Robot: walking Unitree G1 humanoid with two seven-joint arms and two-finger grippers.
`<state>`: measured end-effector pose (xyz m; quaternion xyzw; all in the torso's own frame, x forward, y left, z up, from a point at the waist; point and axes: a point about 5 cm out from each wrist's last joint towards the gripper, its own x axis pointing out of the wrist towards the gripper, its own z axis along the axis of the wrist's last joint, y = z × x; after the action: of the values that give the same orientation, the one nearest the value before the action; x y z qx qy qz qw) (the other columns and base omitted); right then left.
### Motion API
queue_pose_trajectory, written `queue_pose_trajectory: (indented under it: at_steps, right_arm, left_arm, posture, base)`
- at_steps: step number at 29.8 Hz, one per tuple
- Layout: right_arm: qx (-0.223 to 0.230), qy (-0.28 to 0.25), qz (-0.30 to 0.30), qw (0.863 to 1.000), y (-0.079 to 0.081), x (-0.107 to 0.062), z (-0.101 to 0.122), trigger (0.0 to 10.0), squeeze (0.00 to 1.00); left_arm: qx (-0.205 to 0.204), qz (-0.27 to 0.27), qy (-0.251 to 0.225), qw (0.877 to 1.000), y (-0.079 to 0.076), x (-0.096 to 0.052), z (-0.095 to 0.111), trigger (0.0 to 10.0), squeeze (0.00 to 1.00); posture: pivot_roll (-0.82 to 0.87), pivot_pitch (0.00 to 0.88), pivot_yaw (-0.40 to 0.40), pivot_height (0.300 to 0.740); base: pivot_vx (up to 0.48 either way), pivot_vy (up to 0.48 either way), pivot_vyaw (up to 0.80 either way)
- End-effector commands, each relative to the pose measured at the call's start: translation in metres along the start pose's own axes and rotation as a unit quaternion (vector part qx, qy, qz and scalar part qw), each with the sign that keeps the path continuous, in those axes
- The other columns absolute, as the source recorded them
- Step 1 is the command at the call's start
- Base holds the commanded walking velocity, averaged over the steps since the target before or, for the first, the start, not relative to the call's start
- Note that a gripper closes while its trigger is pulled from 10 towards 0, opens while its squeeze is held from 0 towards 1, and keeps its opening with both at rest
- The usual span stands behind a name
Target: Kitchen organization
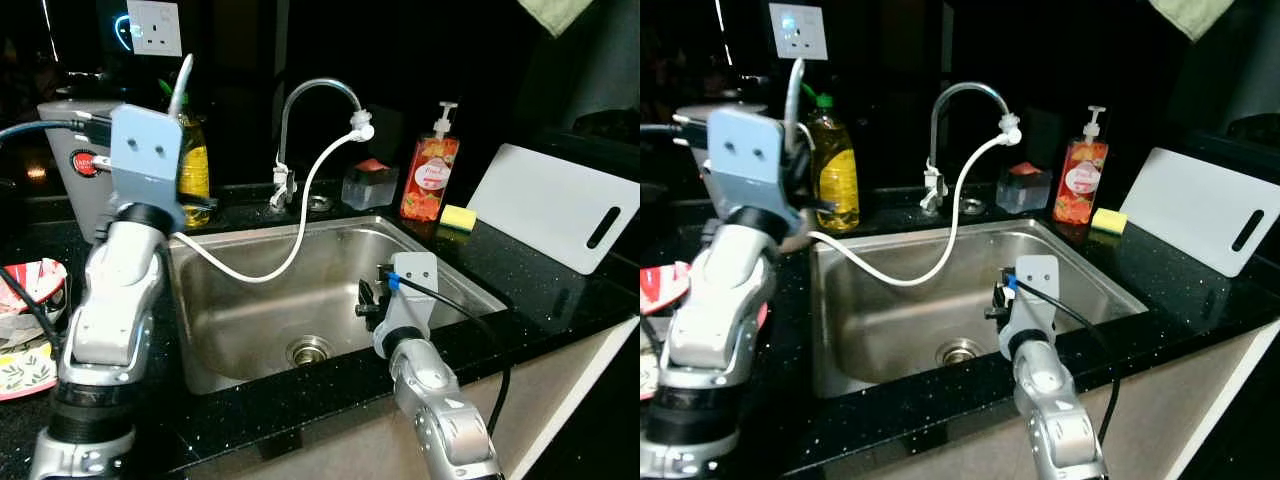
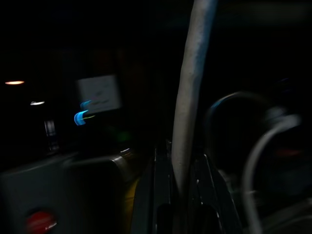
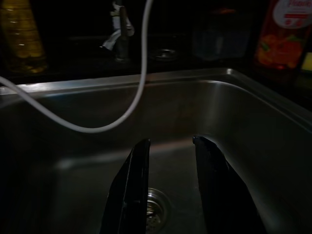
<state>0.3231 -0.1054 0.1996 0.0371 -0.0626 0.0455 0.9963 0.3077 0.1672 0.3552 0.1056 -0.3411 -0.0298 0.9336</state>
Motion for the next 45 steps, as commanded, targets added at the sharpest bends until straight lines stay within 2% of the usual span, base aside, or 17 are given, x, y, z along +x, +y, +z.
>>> queue_pose_trajectory:
  at_steps: [1,3,7,9,13,15,18,25,29,30,31,32,33,37,39,40,45]
  right_arm:
    - [-0.005,-0.001,-0.005,1.0,-0.003,0.0,-0.001,10.0,0.0]
    - [-0.005,-0.001,-0.004,1.0,-0.003,-0.001,-0.001,10.0,0.0]
    - [-0.006,-0.001,-0.004,1.0,-0.003,-0.002,-0.001,10.0,0.0]
    - [-0.007,0.0,-0.005,1.0,-0.004,-0.002,-0.001,10.0,0.0]
    - [-0.008,0.0,-0.005,1.0,-0.005,-0.002,-0.001,10.0,0.0]
    - [-0.007,0.0,-0.001,1.0,-0.003,-0.002,-0.002,10.0,0.0]
    - [-0.007,-0.001,0.0,1.0,-0.002,-0.002,-0.001,10.0,0.0]
    - [-0.008,0.0,0.0,1.0,-0.003,-0.002,-0.002,10.0,0.0]
    - [-0.007,0.002,0.001,1.0,-0.003,-0.002,-0.002,10.0,0.0]
    - [-0.008,0.002,0.001,1.0,-0.002,-0.003,-0.002,10.0,0.0]
    - [-0.008,0.003,0.002,1.0,-0.002,-0.003,-0.002,10.0,0.0]
    - [-0.008,0.003,0.002,1.0,-0.002,-0.003,-0.002,10.0,0.0]
    - [-0.008,0.003,0.002,1.0,-0.002,-0.003,-0.003,10.0,0.0]
    - [-0.008,0.003,0.001,1.0,-0.003,-0.003,-0.003,10.0,0.0]
    - [-0.008,0.004,-0.001,1.0,-0.004,-0.003,-0.003,10.0,0.0]
    - [-0.008,0.004,-0.002,1.0,-0.004,-0.003,-0.003,10.0,0.0]
    - [-0.006,0.005,0.002,1.0,-0.002,-0.003,-0.003,10.0,0.0]
  left_arm:
    - [-0.051,-0.016,-0.01,0.999,-0.001,0.001,0.008,10.0,0.0]
    - [-0.074,-0.012,0.004,0.997,0.003,0.0,0.003,10.0,0.0]
    - [-0.108,0.025,0.116,0.987,0.017,-0.004,-0.032,10.0,0.0]
    - [-0.133,0.051,0.17,0.975,0.023,-0.009,-0.053,10.0,0.0]
    - [-0.147,0.031,0.19,0.97,0.02,-0.014,-0.063,10.0,0.0]
    - [-0.167,-0.049,0.212,0.962,-0.002,-0.024,-0.073,10.0,0.0]
    - [-0.175,-0.07,0.23,0.955,-0.011,-0.028,-0.079,10.0,0.0]
    - [-0.256,-0.096,0.235,0.933,-0.025,-0.031,-0.079,10.0,0.02]
    - [-0.256,-0.078,0.254,0.93,-0.021,-0.034,-0.086,10.0,0.07]
    - [-0.255,-0.078,0.256,0.929,-0.02,-0.035,-0.087,10.0,0.1]
    - [-0.254,-0.079,0.259,0.929,-0.021,-0.036,-0.089,10.0,0.25]
    - [-0.254,-0.079,0.259,0.929,-0.021,-0.036,-0.089,10.0,0.25]
    - [-0.249,-0.075,0.264,0.929,-0.021,-0.037,-0.091,10.0,1.0]
    - [-0.245,-0.062,0.255,0.933,-0.019,-0.037,-0.092,10.0,1.0]
    - [-0.296,-0.056,0.168,0.939,-0.012,-0.03,-0.071,10.0,1.0]
    - [-0.309,-0.042,0.122,0.942,-0.004,-0.026,-0.059,10.0,0.0]
    - [-0.292,-0.013,0.042,0.955,0.018,-0.023,-0.04,10.0,0.0]
  posture:
    - [-0.05,0.0,-0.075,0.74]
    - [-0.06,0.0,-0.074,0.74]
    - [-0.06,0.0,-0.073,0.74]
    - [-0.06,0.0,-0.074,0.74]
    - [-0.06,0.0,-0.074,0.74]
    - [-0.06,0.0,-0.075,0.74]
    - [-0.06,0.0,-0.077,0.74]
    - [-0.06,0.0,-0.079,0.74]
    - [-0.06,0.0,-0.082,0.74]
    - [-0.06,0.0,-0.082,0.74]
    - [-0.06,0.0,-0.082,0.74]
    - [-0.06,0.0,-0.082,0.74]
    - [-0.06,0.0,-0.082,0.74]
    - [-0.07,0.0,-0.083,0.74]
    - [-0.07,0.0,-0.082,0.74]
    - [-0.07,0.0,-0.084,0.74]
    - [-0.06,0.0,-0.083,0.74]
  base:
    - [0.0,0.0,0.0]
    - [0.0,0.0,0.0]
    - [0.0,0.0,0.0]
    - [0.0,0.0,0.0]
    - [0.0,0.0,0.0]
    - [0.0,0.0,0.0]
    - [0.0,0.0,0.0]
    - [0.0,0.0,0.0]
    - [0.0,0.0,0.0]
    - [0.0,0.0,0.0]
    - [0.0,0.0,0.0]
    - [0.0,0.0,0.0]
    - [0.0,0.0,0.0]
    - [0.0,0.0,0.0]
    - [0.0,0.0,0.0]
    - [0.0,0.0,0.0]
    - [0.0,0.0,0.0]
